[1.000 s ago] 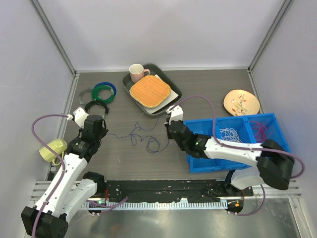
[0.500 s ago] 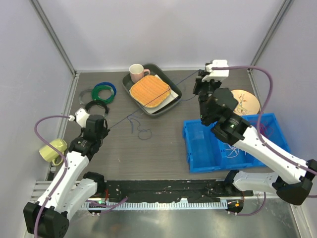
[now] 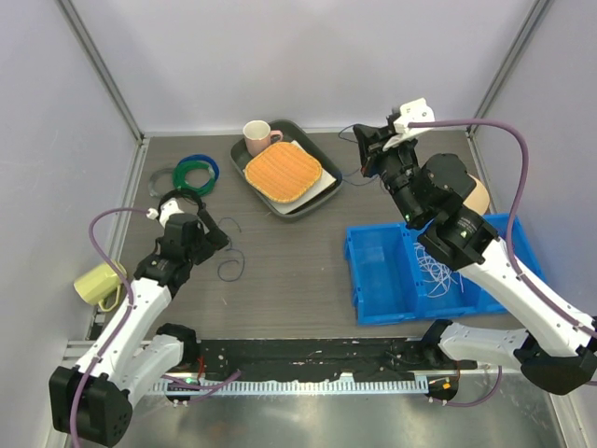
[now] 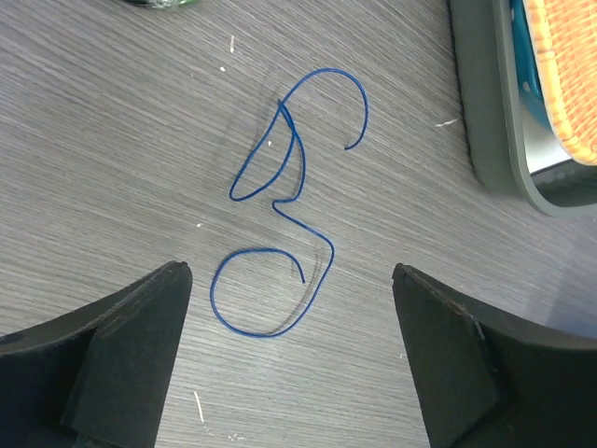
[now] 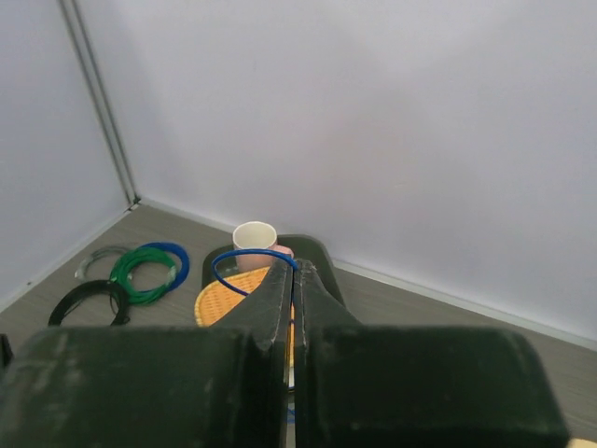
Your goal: Untangle the cables
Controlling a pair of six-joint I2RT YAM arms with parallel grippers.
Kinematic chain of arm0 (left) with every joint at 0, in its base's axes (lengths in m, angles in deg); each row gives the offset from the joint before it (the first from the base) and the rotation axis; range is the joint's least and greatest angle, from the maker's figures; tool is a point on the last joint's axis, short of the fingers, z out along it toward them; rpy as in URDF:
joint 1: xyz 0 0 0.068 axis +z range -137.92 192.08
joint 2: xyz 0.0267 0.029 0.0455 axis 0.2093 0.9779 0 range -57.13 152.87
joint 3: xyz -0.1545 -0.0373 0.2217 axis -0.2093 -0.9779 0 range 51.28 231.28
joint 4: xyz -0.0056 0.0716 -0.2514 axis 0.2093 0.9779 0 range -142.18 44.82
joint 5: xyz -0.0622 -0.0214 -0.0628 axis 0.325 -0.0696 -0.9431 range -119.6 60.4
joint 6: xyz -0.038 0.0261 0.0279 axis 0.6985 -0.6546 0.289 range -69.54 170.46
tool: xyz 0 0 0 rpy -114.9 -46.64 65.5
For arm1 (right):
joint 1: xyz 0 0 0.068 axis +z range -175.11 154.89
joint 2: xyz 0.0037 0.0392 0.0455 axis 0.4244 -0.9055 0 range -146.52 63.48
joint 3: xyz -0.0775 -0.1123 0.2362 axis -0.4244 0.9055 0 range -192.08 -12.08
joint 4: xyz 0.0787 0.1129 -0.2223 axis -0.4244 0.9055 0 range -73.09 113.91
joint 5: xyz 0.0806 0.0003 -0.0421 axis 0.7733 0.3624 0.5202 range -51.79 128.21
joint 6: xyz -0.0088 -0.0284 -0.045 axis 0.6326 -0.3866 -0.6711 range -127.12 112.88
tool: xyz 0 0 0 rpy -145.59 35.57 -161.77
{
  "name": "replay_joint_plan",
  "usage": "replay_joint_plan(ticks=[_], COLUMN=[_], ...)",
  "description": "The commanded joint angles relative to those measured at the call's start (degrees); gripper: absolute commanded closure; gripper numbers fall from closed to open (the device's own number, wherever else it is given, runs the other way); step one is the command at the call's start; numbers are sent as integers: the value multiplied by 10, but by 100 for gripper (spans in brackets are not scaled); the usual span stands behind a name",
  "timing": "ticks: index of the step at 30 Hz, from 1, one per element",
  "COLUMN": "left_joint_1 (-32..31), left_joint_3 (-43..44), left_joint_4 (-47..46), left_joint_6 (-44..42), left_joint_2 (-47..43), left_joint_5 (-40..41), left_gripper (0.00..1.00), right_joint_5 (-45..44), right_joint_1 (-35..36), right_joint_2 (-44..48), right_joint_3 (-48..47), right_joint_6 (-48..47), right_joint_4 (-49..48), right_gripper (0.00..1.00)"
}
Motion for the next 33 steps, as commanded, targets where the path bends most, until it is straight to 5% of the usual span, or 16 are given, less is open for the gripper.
replay_joint_plan(ticks=[1, 20, 29, 33], left_joint_1=[3, 3, 3, 3], left_joint_3=[5, 13, 15, 20], left_joint_4=[-27, -43, -76, -91], left_joint_6=[-14, -1, -6, -8], left_joint_2=[4, 98, 170, 203], left_joint_5=[-26, -51, -83, -104], left_gripper=[1, 0, 0, 1], right_joint_5=[54, -101, -108, -109], right_joint_1=[0, 0, 0, 1], right_joint_2=[-11, 10, 37, 79], right_joint_3=[-40, -25, -38, 25], right_joint_6=[15, 53, 69, 95], right_joint_4=[21, 41, 104, 114], right_gripper=[99, 99, 99, 99])
